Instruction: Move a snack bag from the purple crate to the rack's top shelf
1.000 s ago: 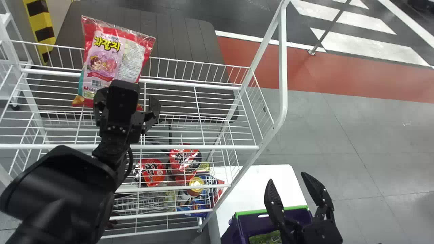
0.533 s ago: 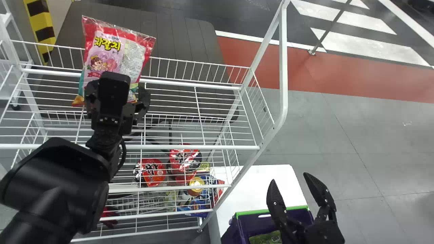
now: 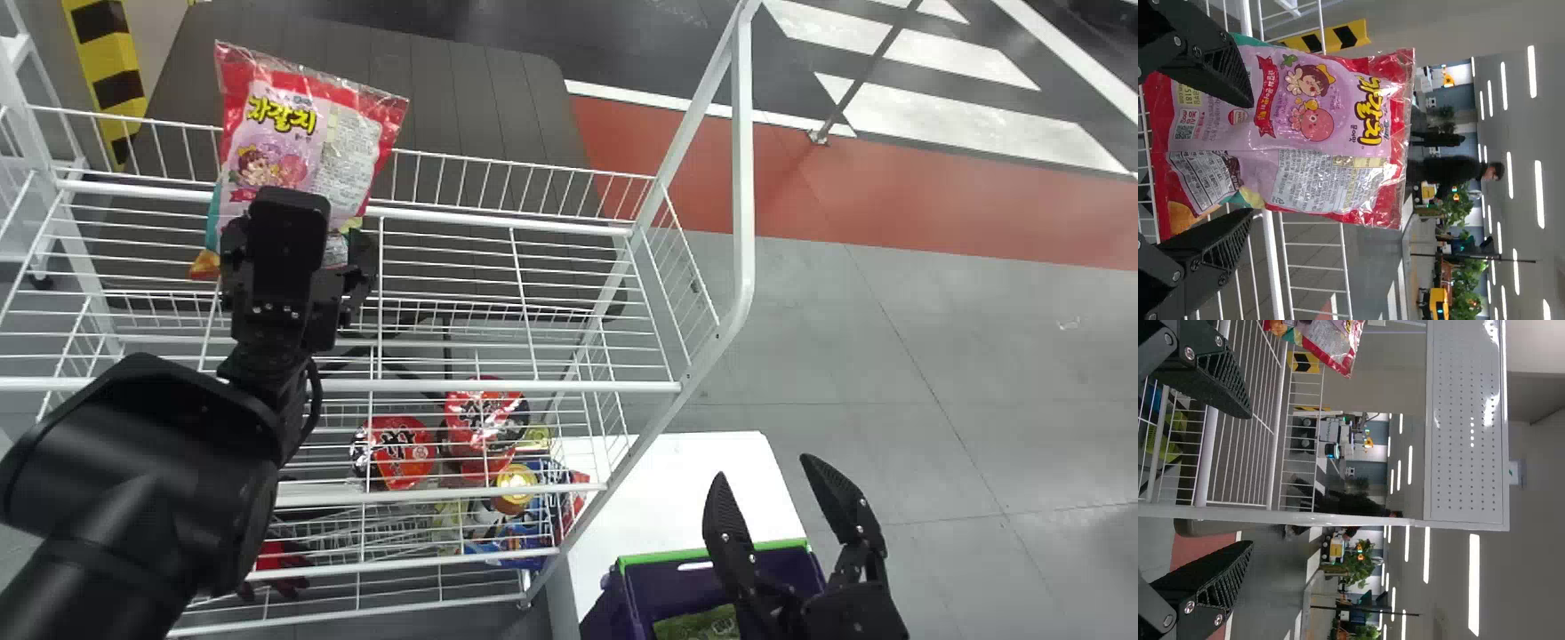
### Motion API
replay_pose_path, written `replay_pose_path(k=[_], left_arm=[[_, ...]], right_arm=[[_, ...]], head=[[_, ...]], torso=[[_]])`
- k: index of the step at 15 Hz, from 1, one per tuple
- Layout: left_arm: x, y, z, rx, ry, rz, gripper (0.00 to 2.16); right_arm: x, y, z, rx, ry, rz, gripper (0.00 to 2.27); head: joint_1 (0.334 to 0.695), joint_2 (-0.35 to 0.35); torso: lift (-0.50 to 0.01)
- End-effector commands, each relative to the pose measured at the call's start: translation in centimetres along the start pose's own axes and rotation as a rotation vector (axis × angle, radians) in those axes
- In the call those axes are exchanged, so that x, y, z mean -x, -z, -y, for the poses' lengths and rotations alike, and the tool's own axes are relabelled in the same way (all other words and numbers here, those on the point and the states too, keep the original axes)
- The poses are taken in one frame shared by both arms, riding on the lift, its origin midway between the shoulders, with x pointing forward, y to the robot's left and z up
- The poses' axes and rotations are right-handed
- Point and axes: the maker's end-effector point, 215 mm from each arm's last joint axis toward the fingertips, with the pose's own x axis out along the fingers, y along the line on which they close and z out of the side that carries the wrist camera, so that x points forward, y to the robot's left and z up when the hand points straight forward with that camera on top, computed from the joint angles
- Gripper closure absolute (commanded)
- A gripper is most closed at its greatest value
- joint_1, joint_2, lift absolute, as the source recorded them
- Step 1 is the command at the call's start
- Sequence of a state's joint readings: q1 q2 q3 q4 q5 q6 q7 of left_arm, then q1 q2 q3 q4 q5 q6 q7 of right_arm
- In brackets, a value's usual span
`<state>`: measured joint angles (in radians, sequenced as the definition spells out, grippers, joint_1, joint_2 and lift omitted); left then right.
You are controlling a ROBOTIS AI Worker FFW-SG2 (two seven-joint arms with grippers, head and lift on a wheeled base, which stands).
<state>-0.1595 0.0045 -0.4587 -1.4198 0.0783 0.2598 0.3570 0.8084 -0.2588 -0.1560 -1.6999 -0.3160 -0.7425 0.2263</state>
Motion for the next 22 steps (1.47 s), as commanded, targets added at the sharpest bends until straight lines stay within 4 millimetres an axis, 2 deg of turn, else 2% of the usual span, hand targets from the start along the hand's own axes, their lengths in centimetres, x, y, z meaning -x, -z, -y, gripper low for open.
replay_pose_path(k=[1, 2, 3, 4, 6, 7, 10, 11, 19, 22], left_arm=[[-0.2, 0.6, -0.7, 0.002, -0.006, -0.012, 0.39], [-0.3, 0.7, -0.9, 0.006, -0.007, -0.015, 0.54], [-0.3, 0.8, -1.0, 0.006, -0.008, -0.016, 0.55], [-0.4, 0.7, -1.0, 0.005, -0.007, -0.014, 0.7], [-0.6, 1.2, -1.8, 0.006, -0.021, -0.023, 0.79], [-0.6, 1.1, -1.9, 0.007, -0.024, -0.02, 1.05], [-0.3, 1.3, -2.1, 0.01, -0.03, -0.013, 1.07], [-0.2, 1.2, -2.3, 0.016, -0.037, -0.003, 1.24], [1.8, -0.3, -3.8, 0.068, -0.096, 0.12, 1.27], [1.9, -0.7, -5.2, 0.069, -0.134, 0.144, 1.27]], right_arm=[[0.0, -0.2, -0.2, 0.001, -0.004, 0.006, 0.15], [0.0, -0.2, -0.2, 0.002, -0.005, 0.009, 0.15], [0.0, -0.3, -0.2, 0.002, -0.005, 0.012, 0.15], [0.0, -0.3, -0.2, 0.001, -0.004, 0.012, 0.15], [0.0, -0.6, -0.2, 0.006, -0.006, 0.022, 0.15], [0.1, -0.6, -0.1, 0.005, -0.005, 0.022, 0.15], [0.1, -0.7, -0.2, 0.005, -0.007, 0.026, 0.15], [0.1, -0.7, -0.2, 0.007, -0.006, 0.029, 0.15], [0.2, -0.1, -0.2, 0.016, -0.002, 0.029, 0.15], [0.2, 0.1, -0.4, 0.013, -0.006, 0.027, 0.15]], head=[[0.695, -0.348], [0.695, -0.345], [0.695, -0.342], [0.695, -0.338], [0.695, -0.334], [0.695, -0.329], [0.695, -0.323], [0.695, -0.322], [0.695, -0.308], [0.695, -0.303]], torso=[[-0.001], [-0.001], [-0.001], [-0.001], [-0.001], [-0.001], [-0.001], [-0.001], [-0.001], [-0.001]])
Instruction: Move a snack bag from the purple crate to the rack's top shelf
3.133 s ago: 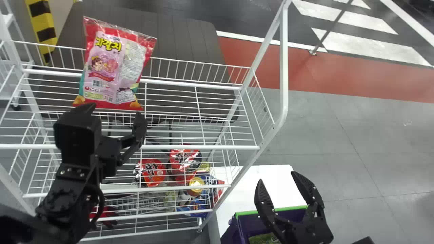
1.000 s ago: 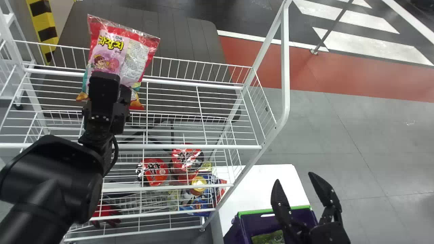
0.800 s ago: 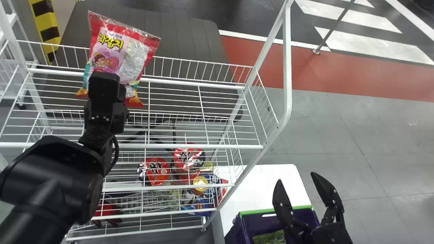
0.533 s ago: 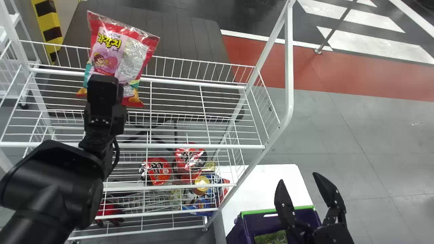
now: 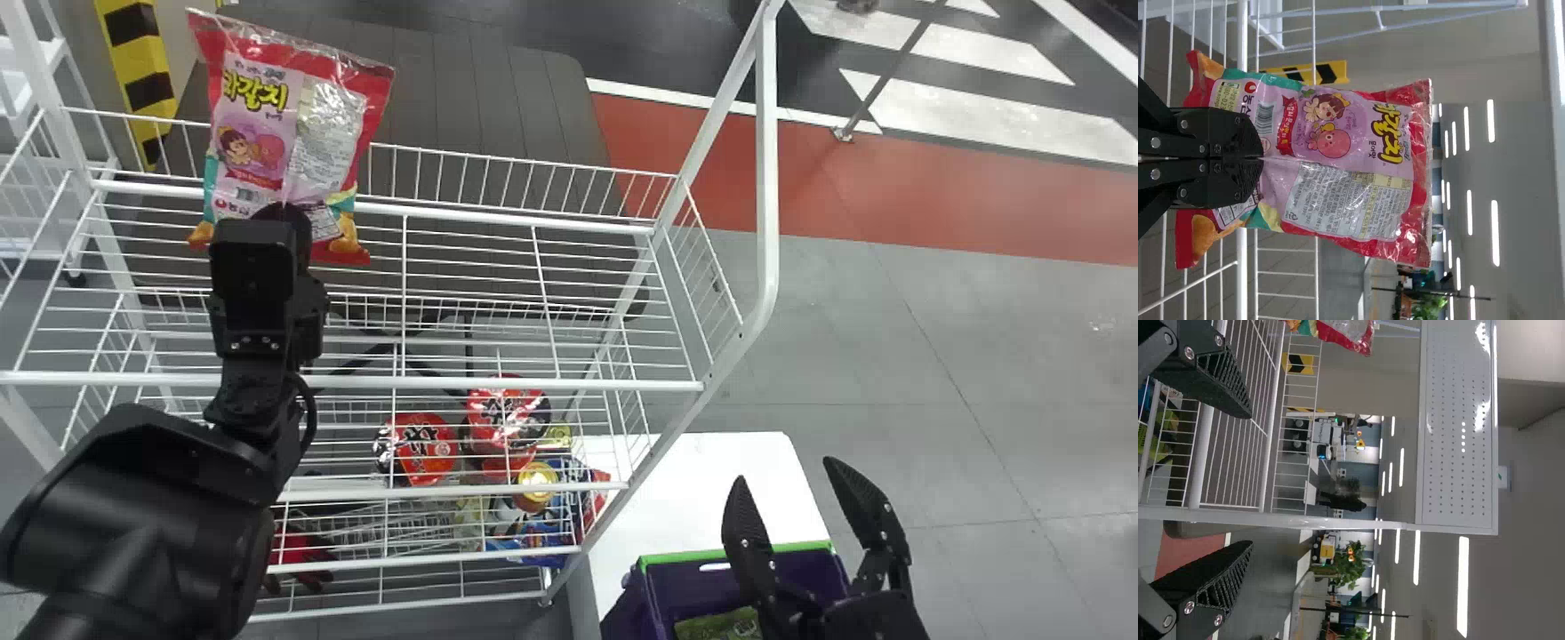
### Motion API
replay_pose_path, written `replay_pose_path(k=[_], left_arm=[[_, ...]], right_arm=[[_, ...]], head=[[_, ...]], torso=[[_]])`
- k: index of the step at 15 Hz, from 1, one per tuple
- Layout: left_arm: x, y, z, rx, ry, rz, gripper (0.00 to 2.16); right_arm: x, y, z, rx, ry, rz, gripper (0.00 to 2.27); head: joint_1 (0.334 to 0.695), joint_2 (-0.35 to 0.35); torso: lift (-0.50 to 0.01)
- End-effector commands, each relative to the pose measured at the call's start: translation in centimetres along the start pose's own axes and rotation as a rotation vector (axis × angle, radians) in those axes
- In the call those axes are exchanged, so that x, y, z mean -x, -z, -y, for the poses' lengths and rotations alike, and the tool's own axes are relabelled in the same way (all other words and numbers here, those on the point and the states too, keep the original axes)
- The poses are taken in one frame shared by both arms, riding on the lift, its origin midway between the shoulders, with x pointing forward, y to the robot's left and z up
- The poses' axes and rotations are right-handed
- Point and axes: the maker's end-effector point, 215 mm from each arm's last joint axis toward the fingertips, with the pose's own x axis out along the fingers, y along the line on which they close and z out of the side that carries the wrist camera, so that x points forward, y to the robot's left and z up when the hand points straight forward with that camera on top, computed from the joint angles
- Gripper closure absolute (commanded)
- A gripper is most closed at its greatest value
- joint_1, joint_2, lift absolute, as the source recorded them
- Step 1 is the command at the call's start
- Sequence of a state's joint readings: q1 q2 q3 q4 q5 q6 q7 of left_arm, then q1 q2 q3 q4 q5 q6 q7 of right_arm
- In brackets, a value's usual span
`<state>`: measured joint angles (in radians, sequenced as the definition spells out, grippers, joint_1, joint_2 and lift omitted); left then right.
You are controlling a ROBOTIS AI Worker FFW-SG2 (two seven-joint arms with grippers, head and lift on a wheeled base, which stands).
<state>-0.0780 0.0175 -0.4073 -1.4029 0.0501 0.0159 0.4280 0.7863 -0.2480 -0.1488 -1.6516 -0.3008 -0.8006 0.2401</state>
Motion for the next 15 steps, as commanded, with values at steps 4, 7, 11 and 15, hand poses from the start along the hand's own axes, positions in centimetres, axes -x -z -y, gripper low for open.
replay_pose_path(k=[4, 7, 11, 15], left_arm=[[-1.3, -0.4, -4.6, -0.017, -0.063, 0.015, 1.27], [-2.2, -0.7, -8.2, -0.015, -0.113, 0.035, 1.27], [-2.7, -0.1, -10.2, -0.001, -0.14, 0.061, 1.27], [-2.9, -0.1, -10.1, 0.031, -0.136, 0.097, 1.27]], right_arm=[[0.0, 0.2, 0.1, 0.002, 0.003, -0.002, 0.15], [0.1, 0.3, 0.0, 0.004, 0.002, -0.004, 0.15], [0.0, 0.2, -0.4, 0.007, -0.002, -0.002, 0.15], [0.0, 0.2, -0.3, 0.008, -0.001, -0.001, 0.15]], head=[[0.695, -0.277], [0.695, -0.23], [0.695, -0.176], [0.695, -0.162]], torso=[[-0.001], [-0.001], [-0.001], [-0.001]])
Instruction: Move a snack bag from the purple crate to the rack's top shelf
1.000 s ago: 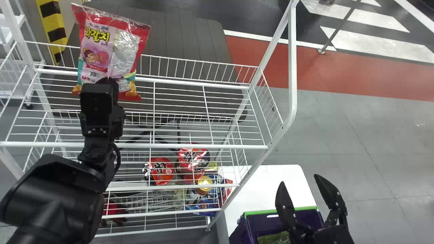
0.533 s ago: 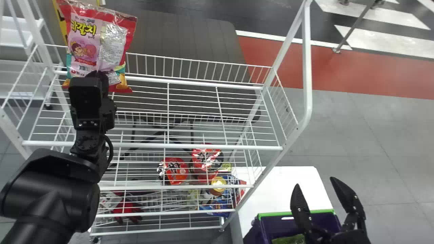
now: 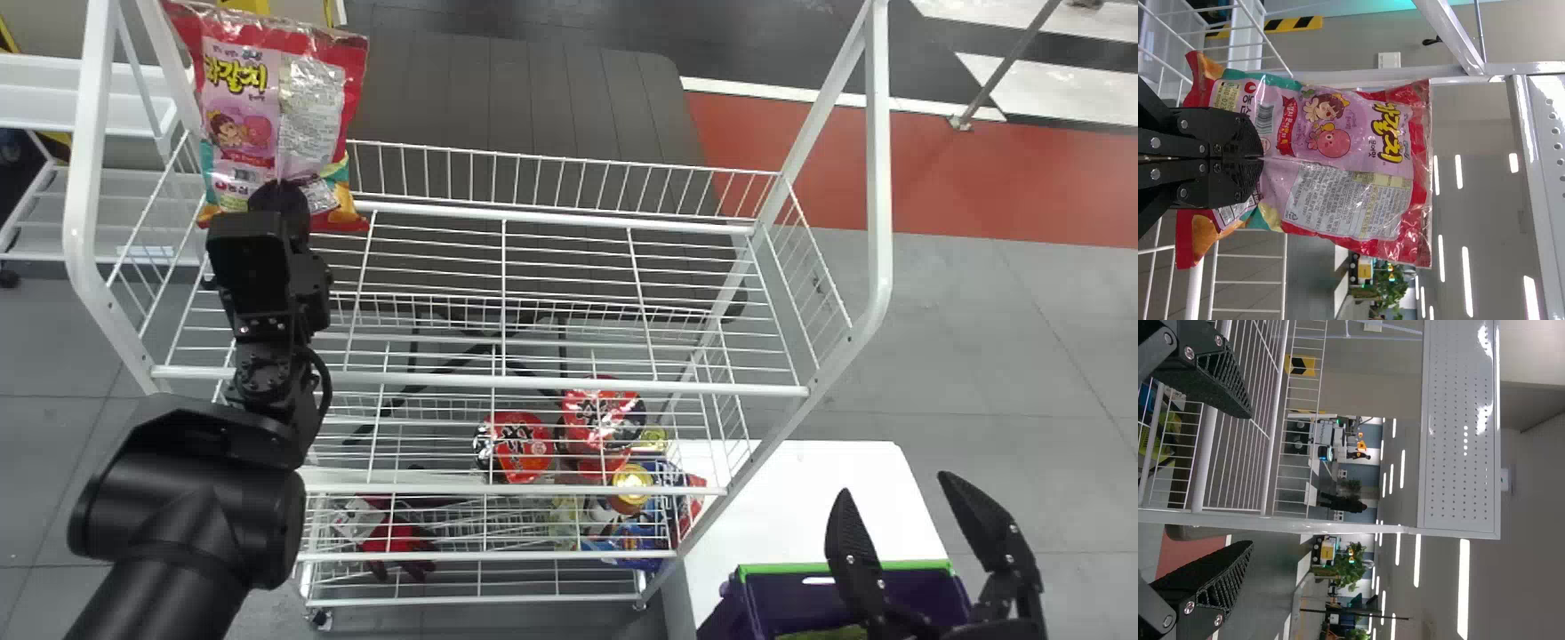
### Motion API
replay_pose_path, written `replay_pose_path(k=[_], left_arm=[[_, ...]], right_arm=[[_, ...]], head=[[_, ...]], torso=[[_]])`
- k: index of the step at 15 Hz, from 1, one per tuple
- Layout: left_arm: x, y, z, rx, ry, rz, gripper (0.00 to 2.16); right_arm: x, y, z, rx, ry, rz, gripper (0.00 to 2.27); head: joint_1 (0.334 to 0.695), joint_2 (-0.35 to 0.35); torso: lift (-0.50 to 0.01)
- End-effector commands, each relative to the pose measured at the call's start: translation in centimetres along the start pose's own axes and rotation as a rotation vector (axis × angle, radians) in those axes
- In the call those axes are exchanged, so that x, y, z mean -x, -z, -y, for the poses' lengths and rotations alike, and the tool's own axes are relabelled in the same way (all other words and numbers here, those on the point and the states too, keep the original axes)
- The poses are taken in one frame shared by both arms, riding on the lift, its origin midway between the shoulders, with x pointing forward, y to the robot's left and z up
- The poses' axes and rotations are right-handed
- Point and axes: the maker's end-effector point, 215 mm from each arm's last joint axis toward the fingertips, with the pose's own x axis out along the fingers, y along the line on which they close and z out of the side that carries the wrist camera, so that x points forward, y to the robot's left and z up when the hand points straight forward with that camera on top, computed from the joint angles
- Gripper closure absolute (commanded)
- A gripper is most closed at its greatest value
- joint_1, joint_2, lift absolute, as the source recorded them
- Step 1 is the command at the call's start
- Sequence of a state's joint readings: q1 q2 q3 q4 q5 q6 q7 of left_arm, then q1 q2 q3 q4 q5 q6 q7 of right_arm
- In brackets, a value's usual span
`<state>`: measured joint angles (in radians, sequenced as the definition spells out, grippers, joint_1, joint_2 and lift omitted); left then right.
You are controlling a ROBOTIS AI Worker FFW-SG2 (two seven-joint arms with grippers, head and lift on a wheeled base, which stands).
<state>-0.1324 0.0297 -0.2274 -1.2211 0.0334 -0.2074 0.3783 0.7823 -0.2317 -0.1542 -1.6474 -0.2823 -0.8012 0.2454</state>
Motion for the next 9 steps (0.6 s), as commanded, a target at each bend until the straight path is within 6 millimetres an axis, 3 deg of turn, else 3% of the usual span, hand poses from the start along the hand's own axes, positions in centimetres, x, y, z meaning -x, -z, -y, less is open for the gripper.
replay_pose_path(k=[1, 9], left_arm=[[0.1, 0.3, 0.3, 0.009, 0.004, -0.001, 1.27], [-0.2, 2.2, 1.0, 0.0, 0.035, -0.013, 1.26]], right_arm=[[0.0, 0.1, 0.0, 0.0, 0.001, -0.004, 0.15], [-0.2, -0.1, 0.1, 0.002, 0.002, 0.005, 0.15]], head=[[0.695, -0.162], [0.695, -0.175]], torso=[[-0.001], [-0.001]])
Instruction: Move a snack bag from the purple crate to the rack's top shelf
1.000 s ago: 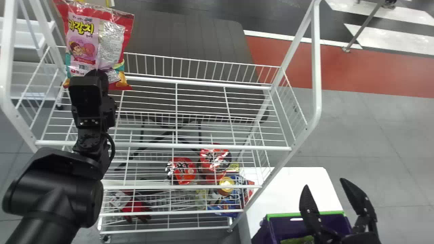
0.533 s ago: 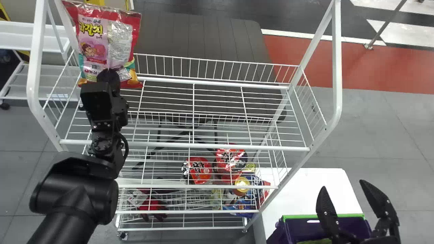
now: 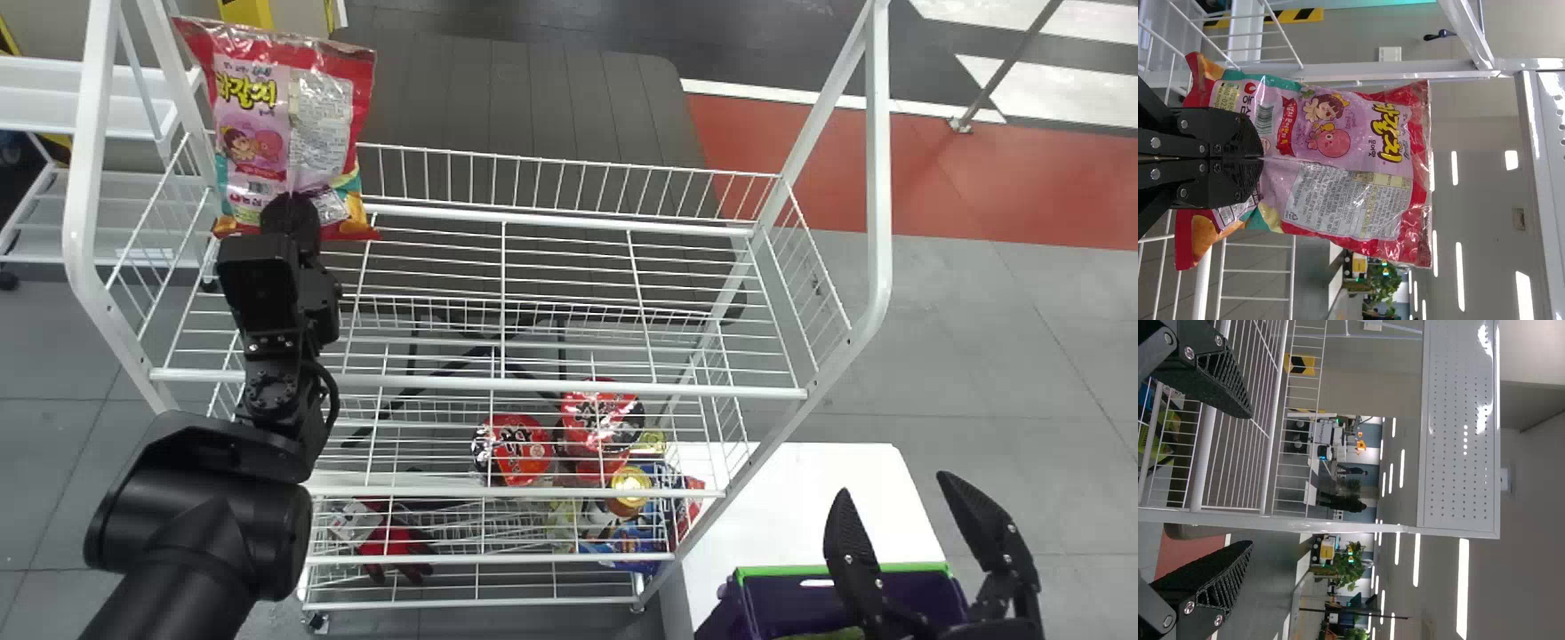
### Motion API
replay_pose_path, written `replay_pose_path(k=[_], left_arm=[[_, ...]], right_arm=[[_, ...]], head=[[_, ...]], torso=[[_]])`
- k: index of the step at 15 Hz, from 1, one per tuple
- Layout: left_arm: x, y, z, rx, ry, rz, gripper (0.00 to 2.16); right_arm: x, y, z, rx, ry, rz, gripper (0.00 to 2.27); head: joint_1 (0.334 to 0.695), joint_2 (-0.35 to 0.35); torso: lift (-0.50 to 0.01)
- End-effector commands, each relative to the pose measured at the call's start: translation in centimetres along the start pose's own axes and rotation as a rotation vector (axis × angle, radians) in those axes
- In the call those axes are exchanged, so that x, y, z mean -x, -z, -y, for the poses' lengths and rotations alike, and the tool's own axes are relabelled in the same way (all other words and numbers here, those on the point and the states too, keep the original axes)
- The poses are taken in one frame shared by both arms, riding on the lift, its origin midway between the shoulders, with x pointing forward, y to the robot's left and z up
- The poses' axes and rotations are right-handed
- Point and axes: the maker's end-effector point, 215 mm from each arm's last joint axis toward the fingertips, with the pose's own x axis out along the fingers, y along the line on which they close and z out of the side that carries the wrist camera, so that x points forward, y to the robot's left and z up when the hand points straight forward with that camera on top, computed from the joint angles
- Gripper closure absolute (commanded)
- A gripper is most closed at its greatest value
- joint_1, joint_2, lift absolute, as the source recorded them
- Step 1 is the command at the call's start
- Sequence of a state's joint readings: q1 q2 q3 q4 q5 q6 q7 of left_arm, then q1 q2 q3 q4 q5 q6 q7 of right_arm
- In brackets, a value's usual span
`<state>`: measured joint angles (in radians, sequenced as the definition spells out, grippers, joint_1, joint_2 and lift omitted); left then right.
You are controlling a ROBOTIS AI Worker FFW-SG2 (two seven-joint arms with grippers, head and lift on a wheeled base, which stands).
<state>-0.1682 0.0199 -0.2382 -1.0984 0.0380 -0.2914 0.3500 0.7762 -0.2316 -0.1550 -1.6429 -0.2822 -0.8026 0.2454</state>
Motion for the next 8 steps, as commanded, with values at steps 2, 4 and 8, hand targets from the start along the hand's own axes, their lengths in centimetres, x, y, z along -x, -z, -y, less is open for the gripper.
replay_pose_path(k=[2, 4, 8], left_arm=[[-0.2, 0.8, 0.0, -0.004, 0.004, -0.014, 1.25], [-0.2, 1.1, -0.1, -0.003, 0.001, -0.016, 1.25], [-0.1, 1.9, -0.8, -0.001, -0.013, -0.015, 1.1]], right_arm=[[0.0, -0.3, 0.0, 0.003, 0.0, 0.009, 0.15], [0.1, -0.3, 0.0, 0.002, 0.0, 0.011, 0.15], [0.1, -0.5, -0.2, 0.003, -0.006, 0.017, 0.15]], head=[[0.695, -0.175], [0.695, -0.175], [0.695, -0.17]], torso=[[-0.001], [-0.001], [-0.001]])
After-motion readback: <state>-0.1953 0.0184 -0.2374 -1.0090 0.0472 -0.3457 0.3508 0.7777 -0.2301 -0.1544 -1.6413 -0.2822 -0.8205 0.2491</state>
